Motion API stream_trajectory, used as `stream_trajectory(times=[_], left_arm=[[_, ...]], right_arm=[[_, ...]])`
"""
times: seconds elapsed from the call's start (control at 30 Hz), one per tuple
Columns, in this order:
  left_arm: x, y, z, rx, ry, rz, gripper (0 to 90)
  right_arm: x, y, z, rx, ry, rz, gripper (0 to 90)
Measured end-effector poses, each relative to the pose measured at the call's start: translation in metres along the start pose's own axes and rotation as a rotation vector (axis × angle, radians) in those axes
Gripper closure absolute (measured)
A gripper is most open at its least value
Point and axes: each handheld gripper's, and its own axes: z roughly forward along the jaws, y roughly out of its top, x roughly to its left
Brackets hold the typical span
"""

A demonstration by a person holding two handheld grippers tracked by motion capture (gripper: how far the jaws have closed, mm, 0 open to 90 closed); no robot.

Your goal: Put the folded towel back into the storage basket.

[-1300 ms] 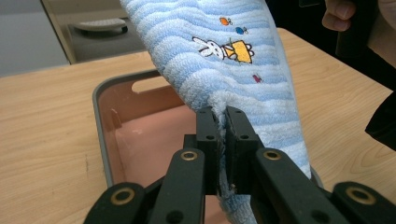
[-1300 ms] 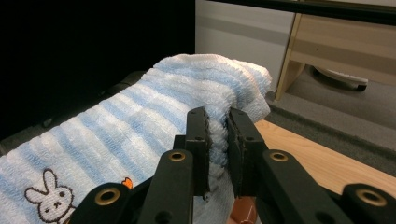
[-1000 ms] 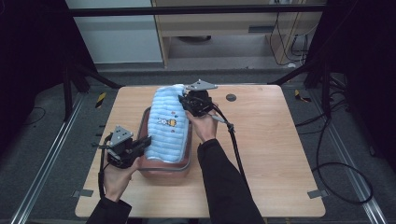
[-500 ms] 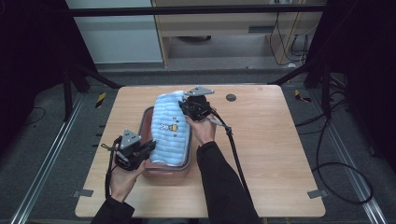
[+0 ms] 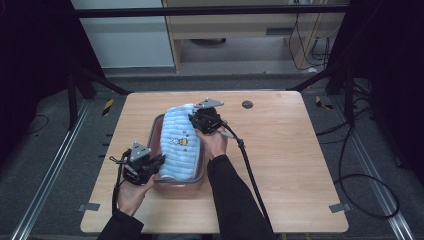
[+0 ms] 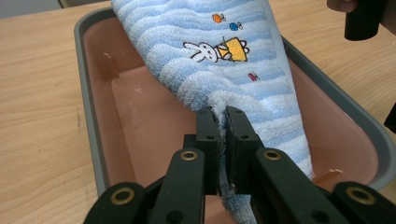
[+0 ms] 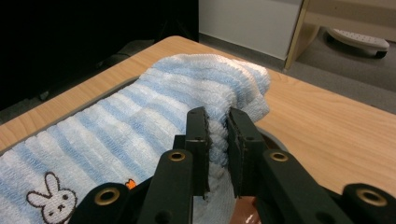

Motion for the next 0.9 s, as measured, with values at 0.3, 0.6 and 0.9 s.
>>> stream_trajectory(times=[0.3,0.6,0.9], left_arm=[[-0.001,-0.008,0.009,0.037,0.006,-0.004,85.0],[0.0,-0.013,0.012,0.062,0.027,-0.008,84.7],[0.004,-0.016,0.019,0.106,0.066,-0.033,73.4]], right_arm=[[-0.002,-0.016,0.008,0.033,0.004,0.02,79.8],[0.001,-0.023,0.015,0.058,0.004,0.012,79.4],[0.002,-0.03,0.022,0.122,-0.011,-0.004,72.2]])
